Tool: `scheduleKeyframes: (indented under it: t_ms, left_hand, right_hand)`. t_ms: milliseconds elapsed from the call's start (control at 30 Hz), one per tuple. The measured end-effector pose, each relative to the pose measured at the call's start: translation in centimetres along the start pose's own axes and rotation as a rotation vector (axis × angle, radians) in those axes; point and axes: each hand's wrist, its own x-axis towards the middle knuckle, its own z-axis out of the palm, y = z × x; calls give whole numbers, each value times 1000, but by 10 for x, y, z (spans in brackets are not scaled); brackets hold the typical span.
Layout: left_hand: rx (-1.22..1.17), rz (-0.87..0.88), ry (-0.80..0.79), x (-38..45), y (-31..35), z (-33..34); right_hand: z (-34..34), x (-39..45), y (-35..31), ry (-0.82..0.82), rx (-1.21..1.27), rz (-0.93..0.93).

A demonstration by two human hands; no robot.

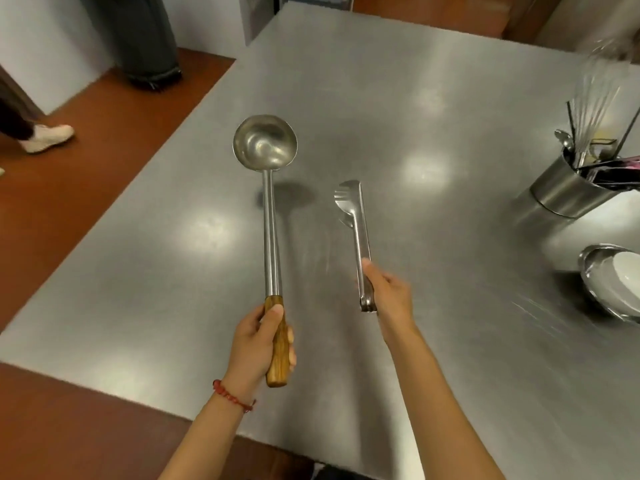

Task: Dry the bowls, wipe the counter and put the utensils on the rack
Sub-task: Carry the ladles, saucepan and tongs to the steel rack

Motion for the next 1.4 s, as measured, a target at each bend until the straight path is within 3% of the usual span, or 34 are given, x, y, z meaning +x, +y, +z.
scheduleKeyframes:
  t_ms: [433, 700, 1133, 1400]
  left_hand:
    - [-207, 125, 316, -95, 19, -251]
    - [-311, 182, 574, -148, 14, -370]
    - [-457, 179, 943, -132, 38, -541]
    - [-532, 196, 1053, -104, 93, -654]
  right_hand:
    - [246, -181, 41, -414, -110, -49]
    - [368, -256, 69, -681, -279, -48]
    - [580, -284, 84, -1089, -437, -9]
    - [730, -293, 74, -1165, -484, 3]
